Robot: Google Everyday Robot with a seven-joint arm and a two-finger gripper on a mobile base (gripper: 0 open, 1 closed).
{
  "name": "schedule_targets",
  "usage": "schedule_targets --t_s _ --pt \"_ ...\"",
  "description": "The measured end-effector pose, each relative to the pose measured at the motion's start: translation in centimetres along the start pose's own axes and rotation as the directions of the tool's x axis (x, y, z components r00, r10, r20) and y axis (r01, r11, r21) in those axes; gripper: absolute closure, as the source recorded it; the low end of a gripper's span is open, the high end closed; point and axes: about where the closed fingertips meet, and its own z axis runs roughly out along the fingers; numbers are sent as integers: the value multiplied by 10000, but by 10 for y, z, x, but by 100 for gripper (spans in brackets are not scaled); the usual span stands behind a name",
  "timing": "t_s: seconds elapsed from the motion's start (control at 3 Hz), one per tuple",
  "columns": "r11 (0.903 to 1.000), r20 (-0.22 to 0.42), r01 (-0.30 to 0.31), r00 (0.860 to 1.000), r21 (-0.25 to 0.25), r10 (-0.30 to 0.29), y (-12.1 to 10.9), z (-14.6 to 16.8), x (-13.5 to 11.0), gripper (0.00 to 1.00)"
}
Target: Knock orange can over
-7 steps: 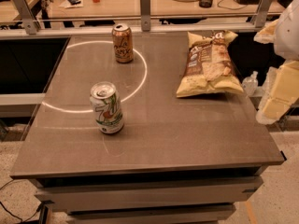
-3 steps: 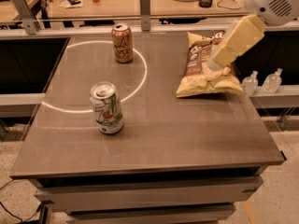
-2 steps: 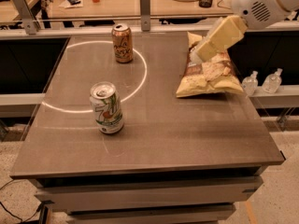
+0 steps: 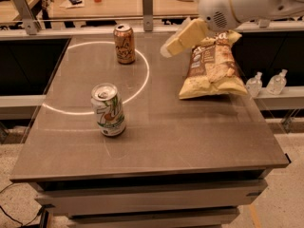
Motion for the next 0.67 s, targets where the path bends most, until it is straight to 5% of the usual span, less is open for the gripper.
schedule_targets --t_s 0.67 --pt "9868 234 -414 9987 -1567 456 -6 81 9 0"
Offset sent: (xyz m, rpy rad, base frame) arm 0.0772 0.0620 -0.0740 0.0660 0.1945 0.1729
